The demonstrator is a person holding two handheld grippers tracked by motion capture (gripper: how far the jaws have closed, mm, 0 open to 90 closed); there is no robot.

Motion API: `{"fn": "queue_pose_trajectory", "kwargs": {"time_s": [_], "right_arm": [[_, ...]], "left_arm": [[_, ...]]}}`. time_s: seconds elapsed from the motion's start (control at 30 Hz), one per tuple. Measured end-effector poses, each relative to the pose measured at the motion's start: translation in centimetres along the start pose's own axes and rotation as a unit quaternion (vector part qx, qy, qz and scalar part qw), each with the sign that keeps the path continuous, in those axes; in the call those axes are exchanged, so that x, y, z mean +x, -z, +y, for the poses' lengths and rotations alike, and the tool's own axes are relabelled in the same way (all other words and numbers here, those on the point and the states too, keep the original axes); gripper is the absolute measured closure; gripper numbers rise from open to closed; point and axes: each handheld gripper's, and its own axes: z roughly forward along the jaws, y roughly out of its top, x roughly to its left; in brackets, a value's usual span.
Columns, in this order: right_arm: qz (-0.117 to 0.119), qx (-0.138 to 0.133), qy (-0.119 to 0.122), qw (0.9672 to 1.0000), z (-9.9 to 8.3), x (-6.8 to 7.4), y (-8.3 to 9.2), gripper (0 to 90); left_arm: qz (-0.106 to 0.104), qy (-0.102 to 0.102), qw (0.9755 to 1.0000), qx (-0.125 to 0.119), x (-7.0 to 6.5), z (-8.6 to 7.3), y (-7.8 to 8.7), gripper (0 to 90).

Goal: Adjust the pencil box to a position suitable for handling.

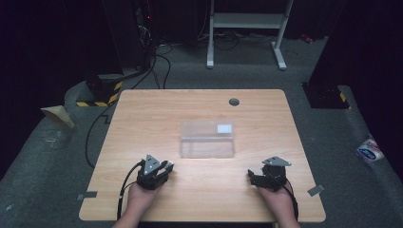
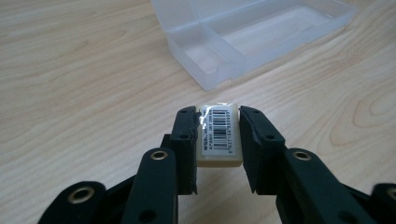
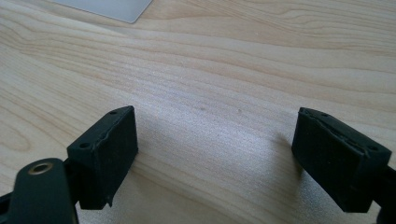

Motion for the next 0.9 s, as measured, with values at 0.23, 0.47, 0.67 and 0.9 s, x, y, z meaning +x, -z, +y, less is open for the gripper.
{"fn": "queue_pose_trajectory", "kwargs": {"time_s": [0.23, 0.47, 0.67, 0.9], "right_arm": [[-0.002, 0.0, -0.004, 1.0, 0.0, 0.1, 0.0, 14.2], [-0.003, 0.0, -0.004, 1.0, 0.0, 0.1, 0.0, 14.5], [-0.003, 0.0, -0.004, 1.0, 0.0, 0.1, 0.0, 14.5], [-0.003, -0.001, -0.004, 1.0, 0.0, 0.1, 0.0, 14.6]], "left_arm": [[-0.006, 0.014, 0.9998, -0.016, 0.4, 1.2, -1.0, 68.0], [-0.008, 0.024, 0.9993, -0.026, 0.8, 1.9, -1.4, 68.0], [-0.01, 0.022, 0.9993, -0.028, 0.6, 2.4, -1.7, 68.0], [-0.012, 0.021, 0.9992, -0.032, 0.3, 2.8, -1.9, 68.0]]}}
